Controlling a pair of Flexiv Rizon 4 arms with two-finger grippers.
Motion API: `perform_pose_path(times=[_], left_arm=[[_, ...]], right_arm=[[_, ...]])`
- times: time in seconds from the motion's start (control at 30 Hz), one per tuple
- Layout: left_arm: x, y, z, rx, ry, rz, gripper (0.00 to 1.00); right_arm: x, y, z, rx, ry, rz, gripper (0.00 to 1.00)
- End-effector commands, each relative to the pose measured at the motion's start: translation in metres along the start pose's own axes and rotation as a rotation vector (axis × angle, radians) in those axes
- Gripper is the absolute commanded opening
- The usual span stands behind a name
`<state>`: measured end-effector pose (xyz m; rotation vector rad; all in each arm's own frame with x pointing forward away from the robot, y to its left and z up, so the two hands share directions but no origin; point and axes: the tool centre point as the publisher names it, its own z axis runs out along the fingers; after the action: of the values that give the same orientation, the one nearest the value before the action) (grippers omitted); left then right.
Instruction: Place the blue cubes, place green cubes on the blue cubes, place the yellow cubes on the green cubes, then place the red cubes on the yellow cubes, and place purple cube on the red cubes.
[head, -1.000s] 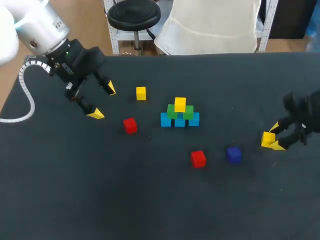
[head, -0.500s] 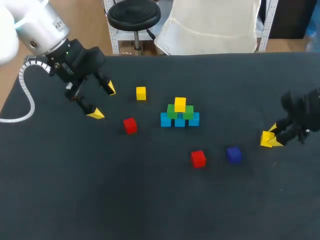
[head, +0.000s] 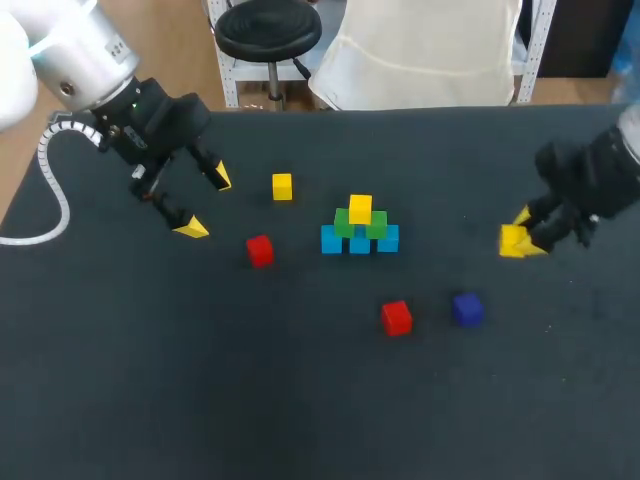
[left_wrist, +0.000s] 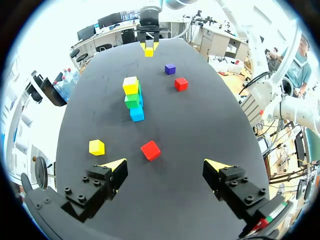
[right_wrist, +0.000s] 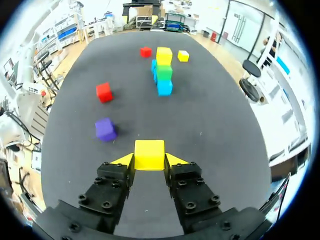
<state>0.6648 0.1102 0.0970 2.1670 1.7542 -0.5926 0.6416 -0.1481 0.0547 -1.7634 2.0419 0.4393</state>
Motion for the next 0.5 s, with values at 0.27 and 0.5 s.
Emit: perform_pose_path(times=[0.27, 0.5], left_arm=[[0.001, 0.0, 0.0, 0.0, -0.001, 0.003, 1.0], [0.001, 0.0, 0.0, 0.0, -0.001, 0.003, 1.0]], right_arm=[[-0.081, -0.043, 0.013, -0.076, 0.028, -0.069, 0.0], [-0.11, -0.047, 0.032, -0.091, 0.002, -0.082, 0.0]])
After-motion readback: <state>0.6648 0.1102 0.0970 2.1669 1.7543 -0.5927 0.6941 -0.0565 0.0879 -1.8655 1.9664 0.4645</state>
